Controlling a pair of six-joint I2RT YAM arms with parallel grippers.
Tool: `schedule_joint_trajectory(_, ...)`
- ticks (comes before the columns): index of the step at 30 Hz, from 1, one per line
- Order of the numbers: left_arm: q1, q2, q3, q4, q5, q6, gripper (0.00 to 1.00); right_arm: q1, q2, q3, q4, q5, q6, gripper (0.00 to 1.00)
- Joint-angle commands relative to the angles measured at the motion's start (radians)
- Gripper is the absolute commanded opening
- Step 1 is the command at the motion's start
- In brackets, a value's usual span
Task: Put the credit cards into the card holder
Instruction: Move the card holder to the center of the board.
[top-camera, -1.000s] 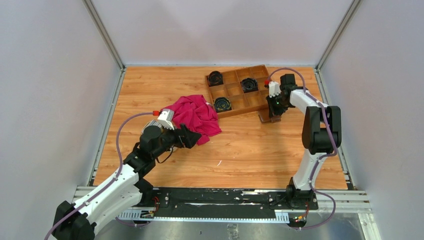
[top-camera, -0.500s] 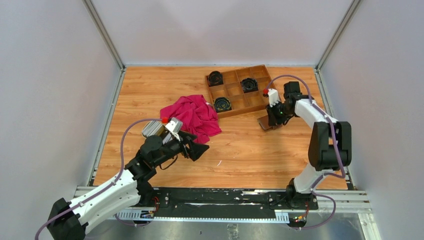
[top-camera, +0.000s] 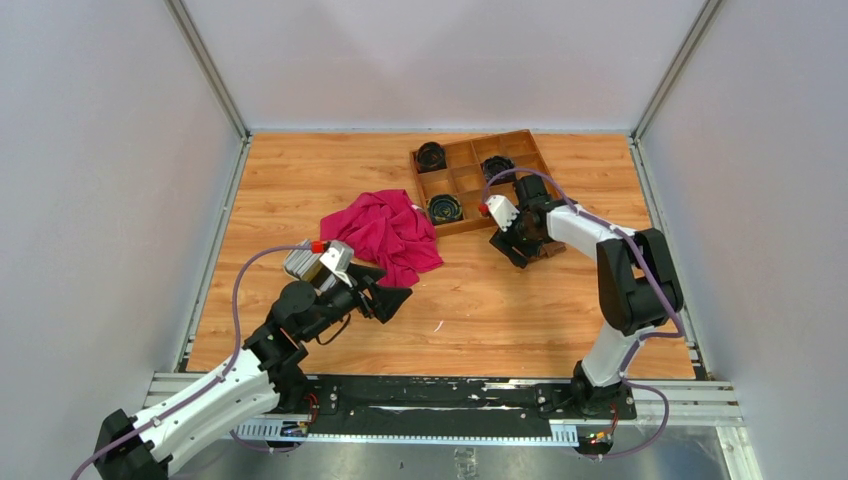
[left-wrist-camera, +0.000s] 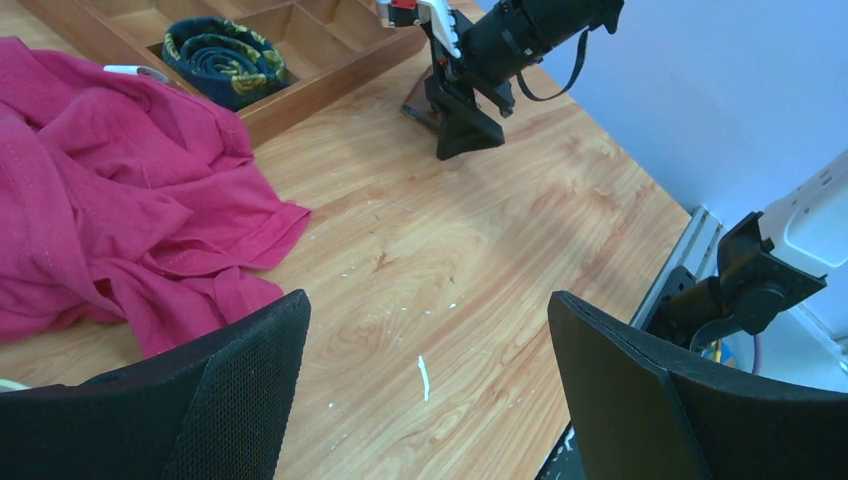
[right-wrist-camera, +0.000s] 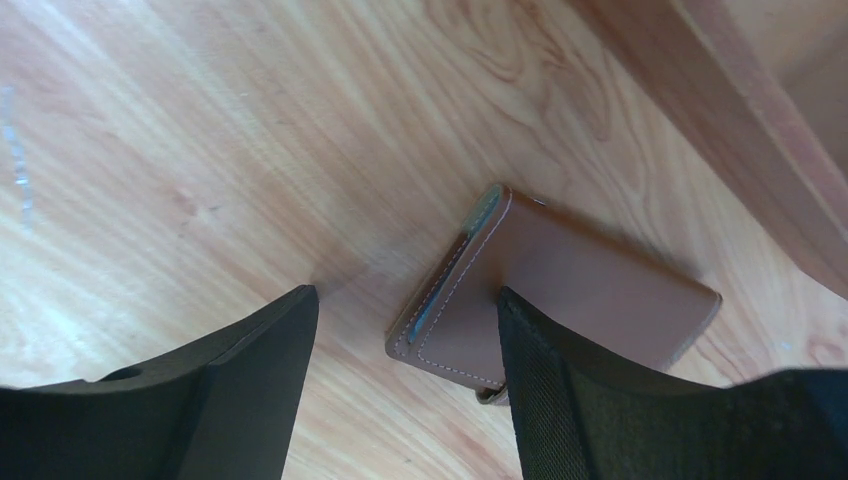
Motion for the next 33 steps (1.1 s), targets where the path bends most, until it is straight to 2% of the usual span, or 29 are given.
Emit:
schedule_joint_trajectory(1,-0.008,-0.018,-0.023,0.026,-0.031,-0.013,0.93,0.014,0.009,-0.006,0.035,0.204,-0.003,0.70)
schedule_joint_trajectory(7,-0.008,-0.004,-0.016,0.026,-0.025,-0.011,0.93,0.039,0.013,-0.022,0.050,0.286,-0.035,0.68)
schedule_joint_trajectory(12,-0.008,-0.014,-0.021,0.026,-0.024,-0.015,0.93,0.039,-0.124,-0.059,0.049,0.224,-0.087,0.70)
schedule_joint_trajectory(20,-0.008,-0.019,-0.021,0.026,-0.012,-0.015,0.93,0.033,-0.185,-0.179,0.043,0.184,-0.364,0.71)
schedule_joint_trajectory(22,-0.008,-0.024,-0.022,0.026,-0.015,-0.014,0.93,0.033,-0.223,-0.244,0.092,0.182,-0.476,0.72)
schedule_joint_trajectory(27,-0.008,-0.021,-0.022,0.026,-0.015,-0.015,0.93,0.016,-0.272,-0.417,0.333,0.181,-0.751,0.73)
schedule_joint_trajectory(33,-0.008,-0.018,-0.021,0.026,-0.015,-0.013,0.93,0.015,-0.195,-0.447,0.542,0.192,-0.846,0.71)
